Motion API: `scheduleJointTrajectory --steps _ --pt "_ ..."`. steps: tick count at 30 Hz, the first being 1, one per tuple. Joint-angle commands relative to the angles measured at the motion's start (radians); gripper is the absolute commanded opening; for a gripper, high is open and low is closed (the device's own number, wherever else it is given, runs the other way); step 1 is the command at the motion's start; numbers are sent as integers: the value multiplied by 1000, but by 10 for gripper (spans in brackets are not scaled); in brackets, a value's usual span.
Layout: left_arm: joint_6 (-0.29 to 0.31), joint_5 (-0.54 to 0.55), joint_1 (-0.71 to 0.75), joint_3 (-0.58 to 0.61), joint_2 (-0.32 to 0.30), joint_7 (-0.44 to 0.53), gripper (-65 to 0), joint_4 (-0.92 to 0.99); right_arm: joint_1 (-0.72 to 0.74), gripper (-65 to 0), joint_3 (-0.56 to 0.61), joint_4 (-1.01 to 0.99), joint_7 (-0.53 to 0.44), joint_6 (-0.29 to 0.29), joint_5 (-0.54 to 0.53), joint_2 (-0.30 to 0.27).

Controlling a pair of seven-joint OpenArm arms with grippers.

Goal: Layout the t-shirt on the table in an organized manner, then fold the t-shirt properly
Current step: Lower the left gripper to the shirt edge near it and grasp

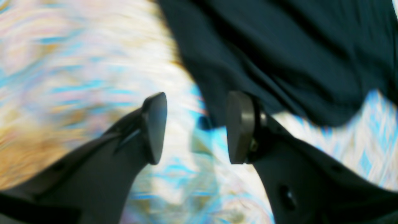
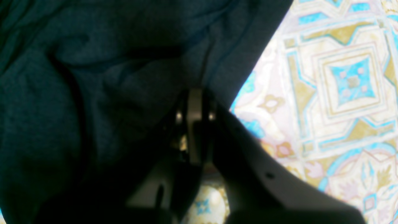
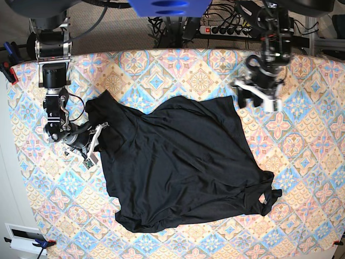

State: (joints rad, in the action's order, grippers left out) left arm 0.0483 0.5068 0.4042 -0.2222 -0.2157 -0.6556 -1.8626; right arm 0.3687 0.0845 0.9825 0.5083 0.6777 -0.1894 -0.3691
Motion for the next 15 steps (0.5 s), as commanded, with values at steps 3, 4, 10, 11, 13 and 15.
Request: scheduleJointTrajectory --steps 3,4,10,11,13,15 --pt "8 172 15 -98 -17 -10 -361 25 28 -639 -4 16 -20 1 -17 -15" --pt "8 218 17 -122 -18 -28 -361 45 28 -638 -4 16 -20 1 -17 -15" --pt "86 413 -24 -158 -63 -99 -360 243 28 -638 -4 17 -20 1 -17 -15" --pt "117 438 -34 -158 -66 -99 -360 280 28 -638 -4 17 -20 1 -17 -15" --pt "155 465 -54 -158 -67 -99 -360 338 28 -638 -4 20 -20 1 -17 -15" --pt "158 465 -78 -158 -63 -99 -360 377 28 -638 -4 20 -20 1 -17 -15"
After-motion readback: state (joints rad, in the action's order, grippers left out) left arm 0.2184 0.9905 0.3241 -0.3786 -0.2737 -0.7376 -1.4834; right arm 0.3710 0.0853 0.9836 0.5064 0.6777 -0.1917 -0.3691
